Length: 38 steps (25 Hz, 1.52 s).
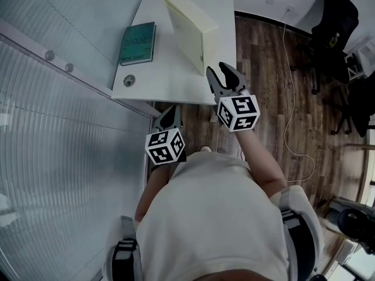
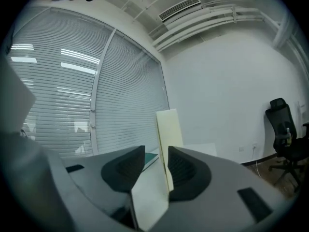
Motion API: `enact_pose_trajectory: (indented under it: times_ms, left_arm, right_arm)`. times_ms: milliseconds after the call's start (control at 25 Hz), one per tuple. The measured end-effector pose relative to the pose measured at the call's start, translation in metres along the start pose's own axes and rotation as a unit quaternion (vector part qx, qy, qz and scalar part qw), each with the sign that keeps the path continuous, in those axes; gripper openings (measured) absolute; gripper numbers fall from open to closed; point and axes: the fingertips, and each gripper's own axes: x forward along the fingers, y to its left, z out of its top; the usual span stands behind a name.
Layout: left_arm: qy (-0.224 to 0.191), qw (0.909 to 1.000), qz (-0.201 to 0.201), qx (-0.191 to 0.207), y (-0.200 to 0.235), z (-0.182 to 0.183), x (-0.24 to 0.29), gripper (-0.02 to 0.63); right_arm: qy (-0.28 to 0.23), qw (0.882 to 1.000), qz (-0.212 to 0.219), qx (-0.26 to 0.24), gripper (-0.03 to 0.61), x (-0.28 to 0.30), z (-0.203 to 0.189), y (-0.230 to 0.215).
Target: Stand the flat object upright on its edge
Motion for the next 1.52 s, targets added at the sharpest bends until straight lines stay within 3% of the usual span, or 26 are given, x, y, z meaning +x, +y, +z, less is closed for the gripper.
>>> enact_pose_trajectory:
  times_ms: [160, 360, 760, 1520]
  left_arm:
    - [-0.001, 0.9999, -0.013, 0.005, -0.006, 0.003, -0.009, 0.02]
    - [-0.005, 0.9995, -0.03, 0.009, -0.014, 0.002, -0.024, 0.02]
    - [0.001, 0.9985, -0.053, 0.014, -0.013, -0.016, -0.072, 0.02]
    - [-0.001, 0.9991, -0.041, -0.011, 0.018, -0.043, -0.128, 0.02]
  right_arm:
    - [0.006, 1.0, -0.016, -0.002, 0.072, -0.03, 0.001, 0.007]
    - [0.006, 1.0, -0.024, 0.003, 0.038, -0.061, -0.009, 0.019]
    - [0.018, 0.999, -0.043, 0.007, 0.02, -0.114, -0.032, 0.06]
    - [0.021, 0.999, -0.037, 0.014, 0.019, -0.169, -0.053, 0.114]
